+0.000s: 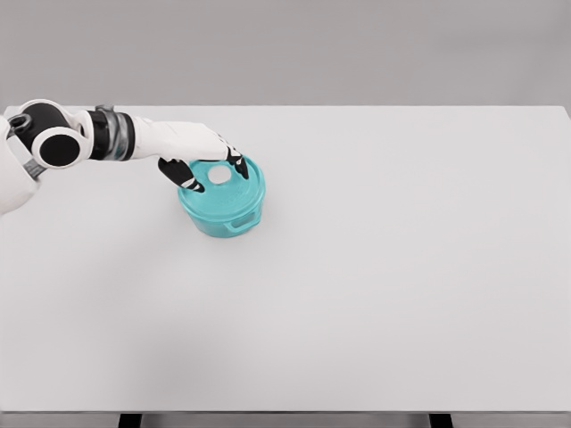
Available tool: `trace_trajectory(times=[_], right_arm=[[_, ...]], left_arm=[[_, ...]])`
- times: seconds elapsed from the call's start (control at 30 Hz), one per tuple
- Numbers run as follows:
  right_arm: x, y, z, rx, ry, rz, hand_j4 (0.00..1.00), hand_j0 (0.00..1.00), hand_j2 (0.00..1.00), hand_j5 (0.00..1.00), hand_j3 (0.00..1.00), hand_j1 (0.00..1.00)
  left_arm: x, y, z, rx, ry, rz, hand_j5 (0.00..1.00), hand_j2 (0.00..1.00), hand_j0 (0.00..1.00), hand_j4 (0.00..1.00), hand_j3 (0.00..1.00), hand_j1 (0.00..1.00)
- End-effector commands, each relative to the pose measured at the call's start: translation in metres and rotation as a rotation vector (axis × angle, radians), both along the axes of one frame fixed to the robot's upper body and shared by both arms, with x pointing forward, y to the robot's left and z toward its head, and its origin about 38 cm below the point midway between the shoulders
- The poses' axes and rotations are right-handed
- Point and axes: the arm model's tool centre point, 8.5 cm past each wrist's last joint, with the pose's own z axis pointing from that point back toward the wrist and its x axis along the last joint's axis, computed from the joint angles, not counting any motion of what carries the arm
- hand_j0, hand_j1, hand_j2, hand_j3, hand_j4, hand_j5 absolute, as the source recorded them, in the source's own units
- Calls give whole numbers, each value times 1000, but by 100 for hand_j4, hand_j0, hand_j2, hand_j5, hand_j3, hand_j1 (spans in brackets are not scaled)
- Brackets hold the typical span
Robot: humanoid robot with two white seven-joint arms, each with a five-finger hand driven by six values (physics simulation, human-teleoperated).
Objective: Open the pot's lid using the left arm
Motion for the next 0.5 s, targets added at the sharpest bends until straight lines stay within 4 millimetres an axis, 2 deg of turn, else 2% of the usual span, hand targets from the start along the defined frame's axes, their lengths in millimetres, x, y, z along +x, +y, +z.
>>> trace_trajectory(times=[0.0,0.37,0.47], right_arm=[[0,0,0,0,0,0,100,100,100,100,100,100],[0,0,0,0,0,0,100,100,100,100,100,100],[0,0,0,0,0,0,100,100,100,100,100,100]], left_arm=[[0,-1,0,-4,1,-1,73,73,73,73,73,73],[0,-5,-1,-5,2,-4,73,73,73,73,73,73],[1,-6,-3,-5,5,-4,70,70,70,70,70,70]])
